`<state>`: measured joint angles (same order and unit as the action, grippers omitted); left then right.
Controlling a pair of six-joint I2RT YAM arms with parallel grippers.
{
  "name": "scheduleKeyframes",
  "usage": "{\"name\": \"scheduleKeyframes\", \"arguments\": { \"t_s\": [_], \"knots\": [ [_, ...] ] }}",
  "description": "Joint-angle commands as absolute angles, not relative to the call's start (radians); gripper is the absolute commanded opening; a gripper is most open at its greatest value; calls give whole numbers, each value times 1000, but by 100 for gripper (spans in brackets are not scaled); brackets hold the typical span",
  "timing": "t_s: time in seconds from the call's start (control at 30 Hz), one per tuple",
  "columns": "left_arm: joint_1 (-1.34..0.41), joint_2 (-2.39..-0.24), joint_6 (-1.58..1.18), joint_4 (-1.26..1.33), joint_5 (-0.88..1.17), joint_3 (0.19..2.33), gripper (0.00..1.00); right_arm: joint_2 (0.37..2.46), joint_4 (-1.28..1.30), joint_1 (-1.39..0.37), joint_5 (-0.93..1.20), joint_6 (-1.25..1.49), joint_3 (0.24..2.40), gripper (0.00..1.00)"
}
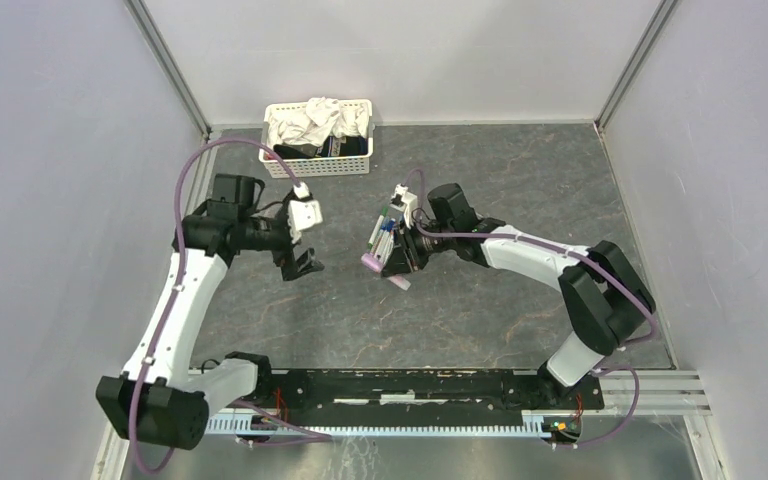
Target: Open the pen caps
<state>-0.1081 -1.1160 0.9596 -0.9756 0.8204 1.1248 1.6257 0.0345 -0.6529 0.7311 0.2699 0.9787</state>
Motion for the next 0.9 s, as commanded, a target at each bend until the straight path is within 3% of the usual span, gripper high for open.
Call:
{"name": "scheduleKeyframes", "arguments": {
  "t_s": [0.0, 0.2, 0.67, 0.87],
  "knots": [
    [-231, -1046, 1207, -1004, 696, 1127, 99, 1661, -109, -668, 953, 409, 1057, 11],
    [-425, -916, 1326, -863, 542, 959, 95, 1708, -163, -695, 1010, 514, 1118, 10],
    [-514, -815, 1595, -755, 556, 844, 87, 1735, -172, -781, 1023, 560, 1177, 11],
    [-551, -814, 1685, -803, 495, 820, 67, 1746, -193, -790, 1026, 586, 1186, 10]
  ]
}}
